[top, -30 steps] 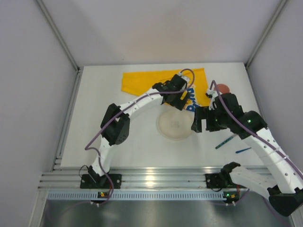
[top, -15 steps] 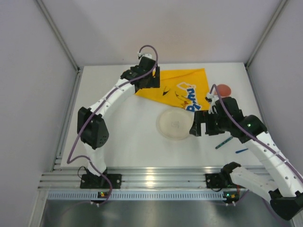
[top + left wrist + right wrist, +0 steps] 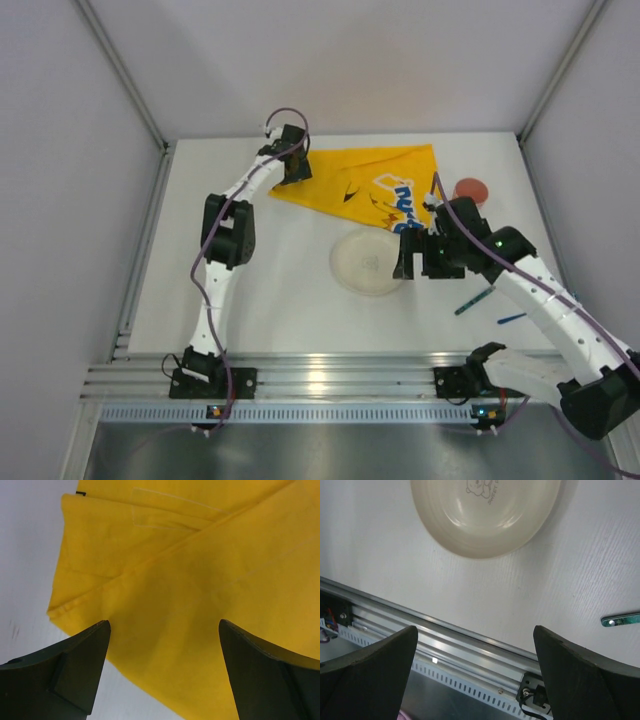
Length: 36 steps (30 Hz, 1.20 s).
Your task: Set the dinner table for one person
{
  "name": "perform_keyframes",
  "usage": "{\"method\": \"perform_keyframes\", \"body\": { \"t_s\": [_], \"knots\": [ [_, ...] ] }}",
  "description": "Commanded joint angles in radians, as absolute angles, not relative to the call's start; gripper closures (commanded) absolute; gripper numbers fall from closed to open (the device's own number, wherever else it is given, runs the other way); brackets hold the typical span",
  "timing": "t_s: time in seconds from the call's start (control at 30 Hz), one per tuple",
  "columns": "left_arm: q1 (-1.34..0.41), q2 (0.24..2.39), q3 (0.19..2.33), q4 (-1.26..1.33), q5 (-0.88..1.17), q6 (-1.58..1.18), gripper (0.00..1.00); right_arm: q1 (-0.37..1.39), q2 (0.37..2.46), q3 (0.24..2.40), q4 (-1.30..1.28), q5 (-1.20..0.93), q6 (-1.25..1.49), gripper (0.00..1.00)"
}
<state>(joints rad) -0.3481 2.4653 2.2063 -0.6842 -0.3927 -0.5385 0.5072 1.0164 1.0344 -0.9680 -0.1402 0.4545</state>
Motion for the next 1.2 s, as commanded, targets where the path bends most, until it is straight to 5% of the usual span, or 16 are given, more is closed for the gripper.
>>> {"method": "perform_keyframes", "body": {
  "t_s": [0.0,0.4,0.53,0.63,0.67,0.73,1.17],
  "knots": [
    [-0.328,2.480,2.259,-0.490,-0.339,-0.548,0.04,0.499,1.080,1.127,-0.960,-0.089,0.468,0.00],
    [-0.227,2.631,2.342,-0.440,-0.101,-0.572,0.05,0.499,1.359,1.292,-0.968,-0.101,0.396,0.00],
    [-0.212,2.660,2.332,-0.552,-0.080,-0.565,0.27,0.499,1.417,1.325,-0.966,-0.120,0.371,0.00],
    [-0.196,2.671,2.307,-0.603,-0.041,-0.542,0.55,0.499,1.427,1.330,-0.963,-0.132,0.354,0.00],
    [-0.192,2.659,2.283,-0.617,-0.035,-0.534,0.78,0.499,1.427,1.328,-0.962,-0.135,0.350,0.00],
    [-0.181,2.631,2.211,-0.620,-0.040,-0.517,1.00,0.500,1.424,1.316,-0.956,-0.147,0.342,0.00],
    [-0.140,2.137,1.597,-0.503,-0.082,-0.368,1.00,0.499,1.290,1.152,-0.874,-0.204,0.351,0.00]
  ]
}}
